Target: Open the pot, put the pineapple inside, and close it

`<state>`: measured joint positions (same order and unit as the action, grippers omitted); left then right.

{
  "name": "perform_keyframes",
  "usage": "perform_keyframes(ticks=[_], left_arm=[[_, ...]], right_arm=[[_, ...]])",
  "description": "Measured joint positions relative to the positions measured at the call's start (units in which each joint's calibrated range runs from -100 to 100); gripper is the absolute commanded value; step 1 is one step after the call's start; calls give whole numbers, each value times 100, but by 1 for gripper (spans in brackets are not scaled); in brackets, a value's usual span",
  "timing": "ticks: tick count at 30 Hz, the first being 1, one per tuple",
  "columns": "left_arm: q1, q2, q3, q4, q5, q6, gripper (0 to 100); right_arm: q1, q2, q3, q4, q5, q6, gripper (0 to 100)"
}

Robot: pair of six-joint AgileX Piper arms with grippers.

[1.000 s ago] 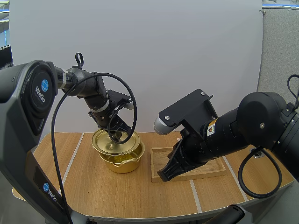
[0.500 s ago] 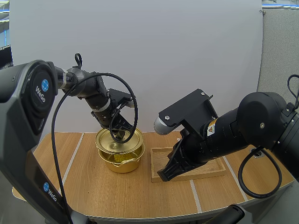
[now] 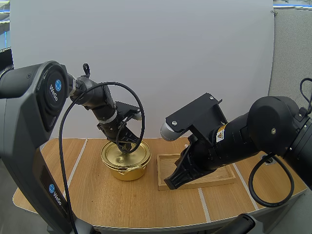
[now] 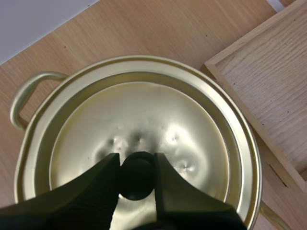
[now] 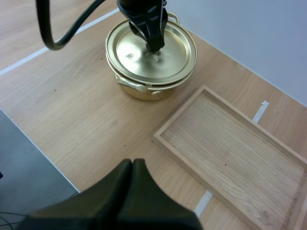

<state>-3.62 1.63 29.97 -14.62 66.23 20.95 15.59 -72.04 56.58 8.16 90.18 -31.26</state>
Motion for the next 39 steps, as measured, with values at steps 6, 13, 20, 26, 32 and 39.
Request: perform_keyframes(ticks=[6,13,20,26,32,39], left_arm=[[0,0,91,-59,-78,71,0],[0,-13,160,-134,-96,88,0],[0,-13,160,-134,-96,92,12],[0,-84,191,-134,-33,155,85],[0,-719,216,-122,46,213,100],[0,-2164,220,-113,66,213,100]], right_arm=[[0,0,0,0,-33,0,0],[0,0,0,0,-68,0,0],[0,0,0,0,-68,0,0],[0,0,0,0,-68,0,0],[0,0,0,0,-68,0,0],[0,0,0,-10,-68,0,0]])
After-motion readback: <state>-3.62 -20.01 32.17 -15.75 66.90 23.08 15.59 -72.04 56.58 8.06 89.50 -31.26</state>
